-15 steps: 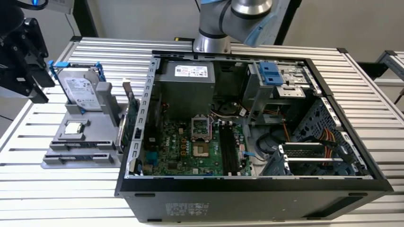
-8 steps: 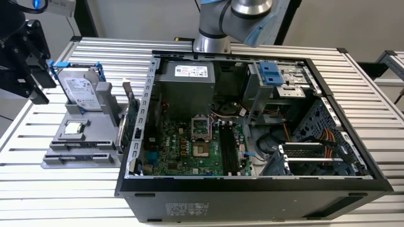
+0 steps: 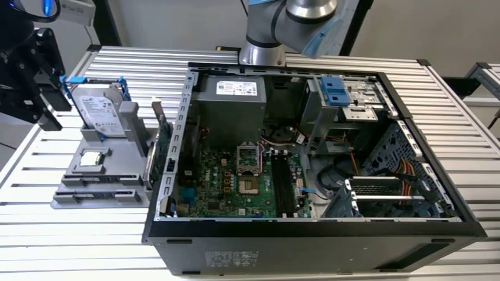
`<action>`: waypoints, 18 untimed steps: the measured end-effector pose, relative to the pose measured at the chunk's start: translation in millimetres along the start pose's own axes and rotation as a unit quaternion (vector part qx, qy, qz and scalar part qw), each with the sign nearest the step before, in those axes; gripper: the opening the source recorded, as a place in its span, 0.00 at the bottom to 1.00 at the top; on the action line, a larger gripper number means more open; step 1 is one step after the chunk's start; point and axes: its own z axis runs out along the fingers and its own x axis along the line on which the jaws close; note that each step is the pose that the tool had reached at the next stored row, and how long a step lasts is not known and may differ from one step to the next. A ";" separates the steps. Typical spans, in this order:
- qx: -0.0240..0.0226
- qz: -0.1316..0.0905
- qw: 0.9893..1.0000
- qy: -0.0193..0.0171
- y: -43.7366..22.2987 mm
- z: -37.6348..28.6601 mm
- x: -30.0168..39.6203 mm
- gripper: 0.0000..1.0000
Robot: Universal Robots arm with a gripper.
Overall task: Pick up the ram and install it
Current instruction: 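Pick up the ram and move it above insertion slot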
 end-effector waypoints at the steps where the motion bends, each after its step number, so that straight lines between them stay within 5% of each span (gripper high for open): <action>1: 0.000 0.001 1.000 0.000 0.0 0.6 0.0 1.00; 18: 0.001 0.013 1.000 0.000 0.0 7.5 0.2 1.00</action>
